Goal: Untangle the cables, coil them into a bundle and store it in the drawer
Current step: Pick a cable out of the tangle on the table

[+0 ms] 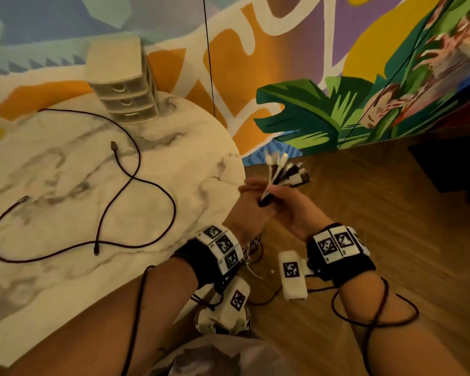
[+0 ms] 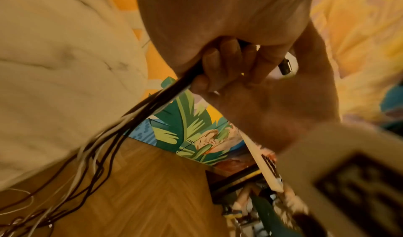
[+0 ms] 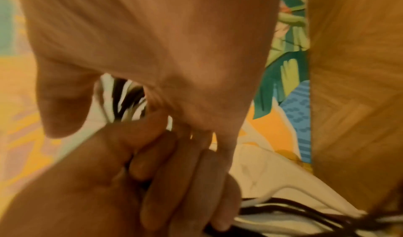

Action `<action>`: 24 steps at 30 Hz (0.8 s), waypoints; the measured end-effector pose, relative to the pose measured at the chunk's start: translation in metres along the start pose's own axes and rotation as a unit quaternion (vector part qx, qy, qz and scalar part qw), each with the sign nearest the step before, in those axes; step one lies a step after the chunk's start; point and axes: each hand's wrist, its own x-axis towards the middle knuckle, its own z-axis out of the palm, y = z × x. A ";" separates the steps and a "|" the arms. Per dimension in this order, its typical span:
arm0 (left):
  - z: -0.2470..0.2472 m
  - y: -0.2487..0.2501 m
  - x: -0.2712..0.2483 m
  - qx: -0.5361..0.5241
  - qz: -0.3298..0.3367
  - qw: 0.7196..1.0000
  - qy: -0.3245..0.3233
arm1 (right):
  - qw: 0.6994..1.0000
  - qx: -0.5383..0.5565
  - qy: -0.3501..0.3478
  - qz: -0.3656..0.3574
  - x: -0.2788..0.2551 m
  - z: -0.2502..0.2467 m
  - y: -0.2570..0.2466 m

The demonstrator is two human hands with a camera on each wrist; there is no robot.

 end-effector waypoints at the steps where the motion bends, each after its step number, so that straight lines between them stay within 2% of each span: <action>1: 0.003 0.000 -0.003 0.038 -0.002 0.999 -0.010 | 0.998 -0.060 0.003 0.006 0.003 0.008 -0.002; 3: 0.005 -0.001 -0.012 0.044 -0.027 0.999 0.005 | 0.987 -0.158 0.016 0.039 0.008 0.015 -0.003; 5: -0.001 -0.005 -0.017 0.048 -0.016 0.999 0.010 | 0.980 -0.184 0.010 0.078 0.012 0.018 -0.001; 7: -0.012 -0.005 -0.023 0.108 0.006 0.994 -0.023 | 0.979 -0.189 0.030 0.064 0.016 0.021 0.006; 9: -0.027 -0.002 -0.029 0.188 0.043 0.978 -0.073 | 0.980 -0.177 0.079 0.032 0.020 0.025 0.014; 10: -0.035 0.001 -0.032 0.233 0.055 0.968 -0.074 | 0.980 -0.172 0.099 0.012 0.020 0.026 0.016; 11: -0.045 0.005 -0.033 0.278 0.064 0.958 -0.036 | 0.977 -0.183 0.113 -0.012 0.022 0.027 0.019; 13: -0.062 0.013 -0.031 0.323 0.123 0.932 0.112 | 0.969 -0.216 0.112 -0.049 0.022 0.026 0.023; 14: -0.069 0.019 -0.028 0.310 0.169 0.922 0.160 | 0.970 -0.216 0.097 -0.053 0.023 0.029 0.026; 15: -0.071 0.024 -0.022 0.295 0.208 0.917 0.169 | 0.971 -0.220 0.082 -0.050 0.024 0.032 0.029; 17: -0.068 0.029 -0.009 0.309 0.223 0.919 0.096 | 0.967 -0.241 0.070 -0.039 0.028 0.041 0.036; 19: -0.057 0.023 -0.001 0.355 0.182 0.917 0.019 | 0.968 -0.232 0.090 -0.031 0.033 0.045 0.045; 21: -0.049 0.007 0.000 0.370 0.163 0.914 0.028 | 0.972 -0.202 0.112 -0.030 0.036 0.045 0.056; 24: -0.045 -0.014 -0.009 0.355 0.182 0.916 0.039 | 0.986 -0.121 0.109 -0.021 0.039 0.042 0.077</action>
